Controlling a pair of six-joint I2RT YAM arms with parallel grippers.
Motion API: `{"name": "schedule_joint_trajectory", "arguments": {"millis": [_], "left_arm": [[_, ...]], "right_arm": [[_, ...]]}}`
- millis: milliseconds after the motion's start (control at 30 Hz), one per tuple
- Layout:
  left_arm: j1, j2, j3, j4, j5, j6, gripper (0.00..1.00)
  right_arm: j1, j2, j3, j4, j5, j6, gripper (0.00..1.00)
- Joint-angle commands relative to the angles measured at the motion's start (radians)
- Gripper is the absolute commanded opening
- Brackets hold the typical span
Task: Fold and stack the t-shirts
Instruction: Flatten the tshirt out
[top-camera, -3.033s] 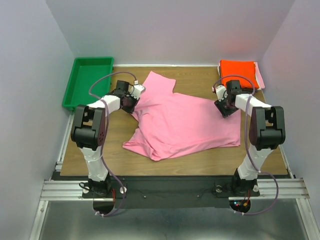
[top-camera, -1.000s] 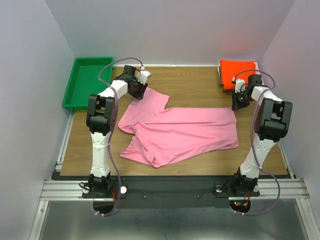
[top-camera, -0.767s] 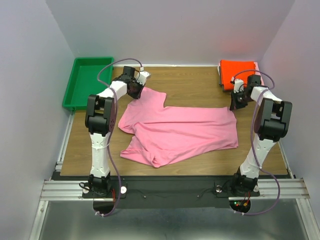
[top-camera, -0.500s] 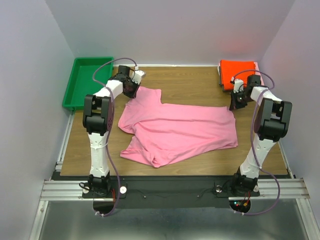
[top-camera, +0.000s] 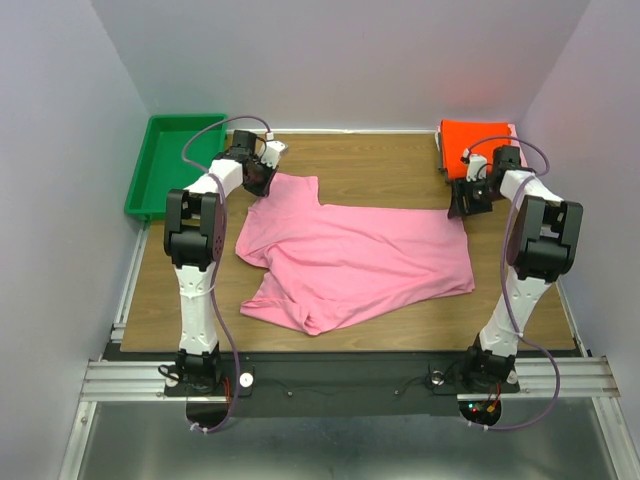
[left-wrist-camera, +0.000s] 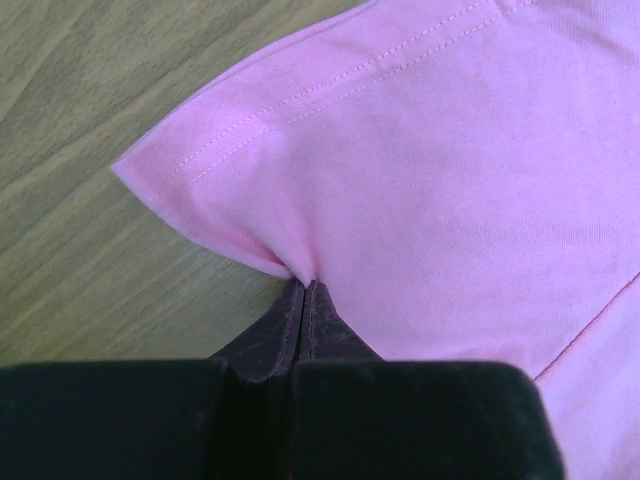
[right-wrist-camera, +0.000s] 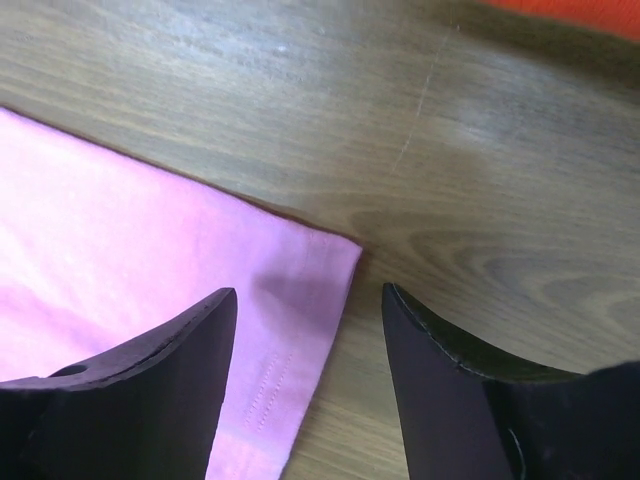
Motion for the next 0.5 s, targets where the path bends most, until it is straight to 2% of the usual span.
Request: {"name": "schedule_joint_trajectory", "arguments": {"millis": [0,200,300,400,467], "left_arm": [[-0.001,-0.037,0.027,-0.016,0.02,0.007,0.0],[-0.001,-0.023,0.038,-0.017,0.021,-0.002,0.0],[-0.001,-0.026,0.038,-0.017,0.017,-0.004,0.0],[-0.001,-0.037,0.017,-0.016,0.017,-0.004,0.0],[0.001,-0.054,-0.013,-0.017,0.018,-0.001,0.0]], "right_arm": [[0.007,0.021,0.055,0.006,-0.025,0.034,0.66],[0.054,0.038,0.038,0.034,0.03,0.038,0.65],[0.07,0.055,0.021,0.051,0.091,0.031,0.59],[0.076,0.056,-0.01,0.063,0.13,0.014,0.44],[0.082,0.033,-0.031,0.061,0.121,-0.006,0.26]]}}
